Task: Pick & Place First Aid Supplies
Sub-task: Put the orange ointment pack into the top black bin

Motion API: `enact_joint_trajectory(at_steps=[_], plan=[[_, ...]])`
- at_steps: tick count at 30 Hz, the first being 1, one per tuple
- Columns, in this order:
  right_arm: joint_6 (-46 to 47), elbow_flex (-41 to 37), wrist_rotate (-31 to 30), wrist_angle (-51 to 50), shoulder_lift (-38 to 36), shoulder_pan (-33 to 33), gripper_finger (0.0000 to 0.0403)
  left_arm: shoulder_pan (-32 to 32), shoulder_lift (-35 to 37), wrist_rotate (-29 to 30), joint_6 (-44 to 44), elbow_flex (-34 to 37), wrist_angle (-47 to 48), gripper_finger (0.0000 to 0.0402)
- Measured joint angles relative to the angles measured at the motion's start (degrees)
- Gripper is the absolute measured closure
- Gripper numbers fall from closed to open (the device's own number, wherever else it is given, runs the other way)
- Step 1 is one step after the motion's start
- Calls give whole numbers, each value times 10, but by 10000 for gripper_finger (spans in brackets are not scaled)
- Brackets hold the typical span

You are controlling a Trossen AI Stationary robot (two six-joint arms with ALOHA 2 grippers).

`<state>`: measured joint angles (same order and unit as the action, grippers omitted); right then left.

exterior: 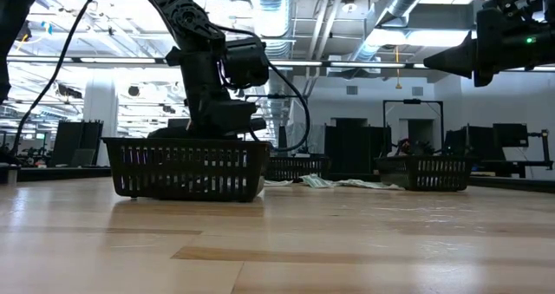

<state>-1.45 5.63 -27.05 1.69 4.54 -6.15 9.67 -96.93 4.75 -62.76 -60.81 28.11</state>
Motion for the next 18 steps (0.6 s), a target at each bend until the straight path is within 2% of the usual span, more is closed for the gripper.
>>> enact_joint_trajectory(at_steps=[18], plan=[[0,0,0,0,0,0,395,-4,7,2,0,1,-33,390]])
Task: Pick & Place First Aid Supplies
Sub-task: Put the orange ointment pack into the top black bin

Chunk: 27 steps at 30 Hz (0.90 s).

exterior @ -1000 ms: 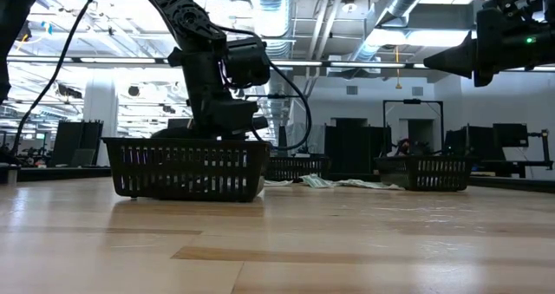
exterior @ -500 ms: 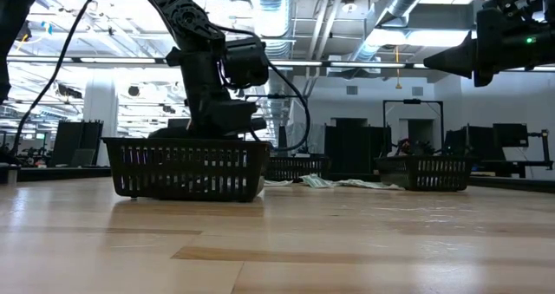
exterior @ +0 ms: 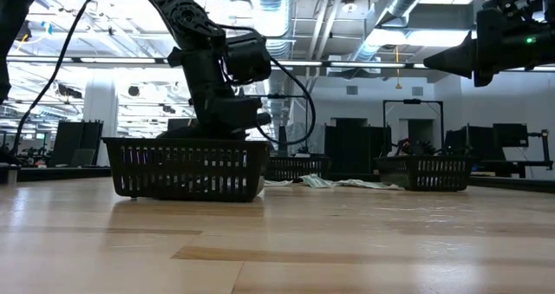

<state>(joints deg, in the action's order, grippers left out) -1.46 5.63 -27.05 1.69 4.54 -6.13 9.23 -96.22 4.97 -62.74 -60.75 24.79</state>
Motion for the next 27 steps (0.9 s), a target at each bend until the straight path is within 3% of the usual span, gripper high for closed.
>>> enact_joint_trajectory(at_steps=[15,27], plan=[[0,0,0,0,0,0,395,2,82,3,0,-1,-51,394],[0,0,0,0,0,0,395,3,108,3,11,-1,-257,391]])
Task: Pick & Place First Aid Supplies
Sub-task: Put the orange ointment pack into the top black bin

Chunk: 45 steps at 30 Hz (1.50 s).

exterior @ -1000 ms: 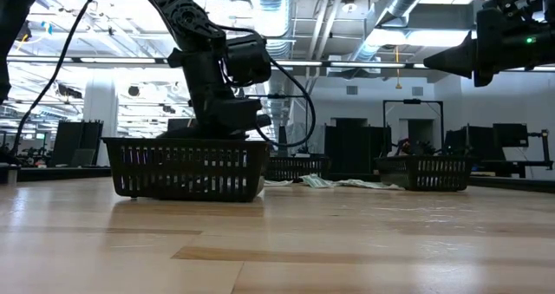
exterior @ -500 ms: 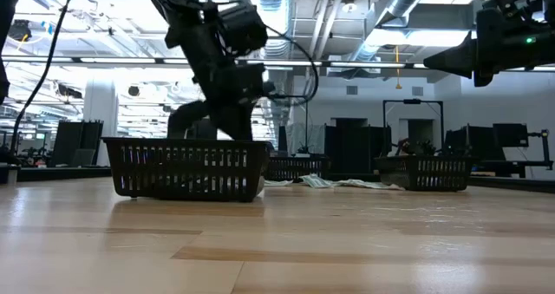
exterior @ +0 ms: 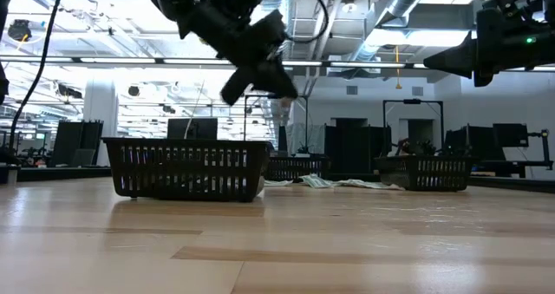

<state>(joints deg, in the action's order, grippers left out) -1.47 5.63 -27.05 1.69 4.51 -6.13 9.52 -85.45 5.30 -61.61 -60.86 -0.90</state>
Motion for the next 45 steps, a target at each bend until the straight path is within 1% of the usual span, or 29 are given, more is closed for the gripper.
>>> enact_joint_trajectory(at_steps=[2,5,7,9,17,22,27,29,33,36,40,45], plan=[[0,0,0,0,0,0,395,3,0,-1,29,0,-41,390],[0,0,0,0,0,0,395,13,0,-2,105,0,-93,388],[0,0,0,0,0,0,395,22,0,-2,155,0,-118,387],[0,0,0,0,0,0,395,30,0,-2,185,0,-129,388],[0,0,0,0,0,0,395,57,0,-12,221,0,-147,390],[0,0,0,0,0,0,395,89,-9,-15,261,-1,-179,390],[0,0,0,0,0,0,395,130,-35,-78,305,-1,-211,390],[0,0,0,0,0,0,395,143,-53,-90,310,-1,-225,390],[0,0,0,0,0,0,395,164,-93,-92,315,0,-249,386],[0,0,0,0,0,0,395,177,-115,-92,351,0,-263,378],[0,0,0,0,0,0,395,195,-126,-92,400,0,-267,372],[0,0,0,0,0,0,395,212,-126,-92,409,0,-272,371]])
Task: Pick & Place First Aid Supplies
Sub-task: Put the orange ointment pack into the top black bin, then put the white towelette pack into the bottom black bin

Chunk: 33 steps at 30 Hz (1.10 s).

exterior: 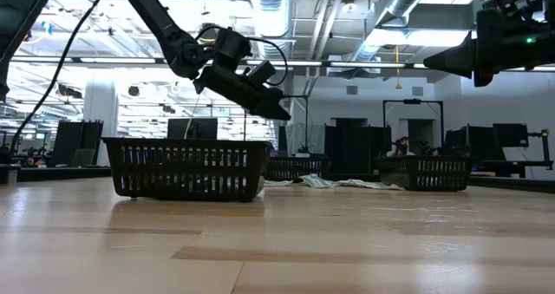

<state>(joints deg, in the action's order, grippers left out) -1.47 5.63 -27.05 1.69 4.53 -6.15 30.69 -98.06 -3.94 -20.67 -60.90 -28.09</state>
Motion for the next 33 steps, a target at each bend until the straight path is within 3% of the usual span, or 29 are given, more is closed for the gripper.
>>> enact_joint_trajectory(at_steps=[19,33], plan=[[0,0,0,0,0,0,395,7,6,0,62,0,14,370],[0,0,0,0,0,0,395,-27,147,0,64,0,311,370]])
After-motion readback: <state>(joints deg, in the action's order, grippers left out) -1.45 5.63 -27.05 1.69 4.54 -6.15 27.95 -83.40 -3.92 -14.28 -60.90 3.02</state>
